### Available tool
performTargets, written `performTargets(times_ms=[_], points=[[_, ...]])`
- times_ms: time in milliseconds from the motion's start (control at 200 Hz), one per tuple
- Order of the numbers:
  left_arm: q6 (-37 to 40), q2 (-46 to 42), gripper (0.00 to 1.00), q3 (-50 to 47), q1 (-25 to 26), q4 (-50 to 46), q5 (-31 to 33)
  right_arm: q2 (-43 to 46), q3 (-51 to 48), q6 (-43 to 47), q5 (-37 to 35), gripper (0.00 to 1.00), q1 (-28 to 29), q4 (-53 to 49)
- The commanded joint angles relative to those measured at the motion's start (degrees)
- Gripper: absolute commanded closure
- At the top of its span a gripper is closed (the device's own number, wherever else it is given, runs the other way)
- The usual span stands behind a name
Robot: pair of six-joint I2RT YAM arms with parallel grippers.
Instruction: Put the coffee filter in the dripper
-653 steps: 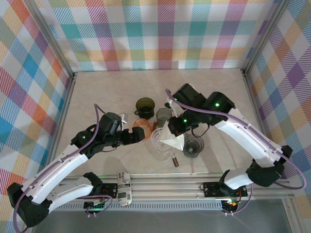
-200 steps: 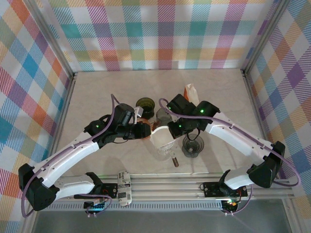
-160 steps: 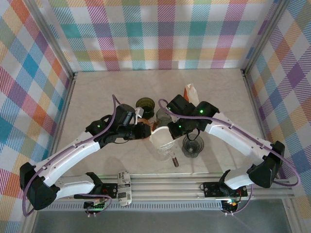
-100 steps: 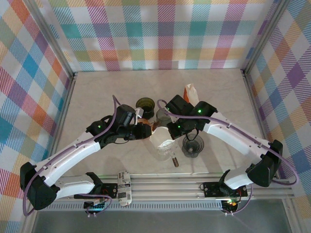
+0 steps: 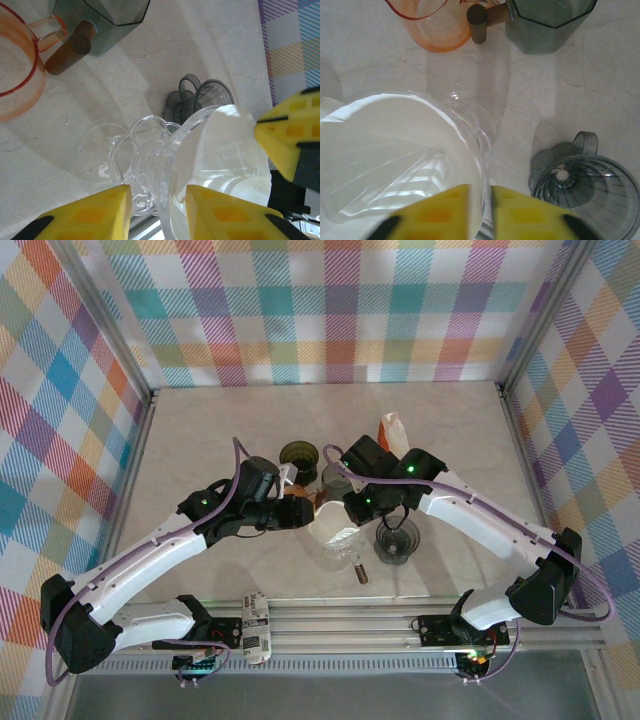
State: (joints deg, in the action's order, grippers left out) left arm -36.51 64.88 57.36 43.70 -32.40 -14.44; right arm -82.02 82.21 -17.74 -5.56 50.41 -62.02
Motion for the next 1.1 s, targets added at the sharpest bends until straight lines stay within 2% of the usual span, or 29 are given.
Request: performTargets(times_ms=[0,35,75,265,795,1095], points=[[1.0,0.1,0.66,-0.9,0.5,0.3,-1.1,0.8,0.6,-0.4,-0.2,0.50,0.6,0.8],[1.1,0.0,0.66,-0.9,0.5,0.2,-1.2,1.0,0.9,-0.5,-0.5,0.38,0.8,0.9],[1.1,0.0,0.65,-0.9,0.5,0.3,-1.1,1.2,1.0,-0.8,-0.8,0.31,0.8,1.0],[0.9,0.1,0.65,-0.8,0.6,0.4,-0.9,-0.7,-0.2,-1.2,-0.5,0.17,0.8,1.7],[0.6,0.6,0.66,-1.4,0.6,1.2,-0.6,4.0,-7.0,-2.9,1.0,0.17,2.6,2.1],[0.6,0.7,0.66,-0.9,0.6,1.0,-0.8,-1.4,0.0,-2.3,-1.0,0.13,2.1,2.3]])
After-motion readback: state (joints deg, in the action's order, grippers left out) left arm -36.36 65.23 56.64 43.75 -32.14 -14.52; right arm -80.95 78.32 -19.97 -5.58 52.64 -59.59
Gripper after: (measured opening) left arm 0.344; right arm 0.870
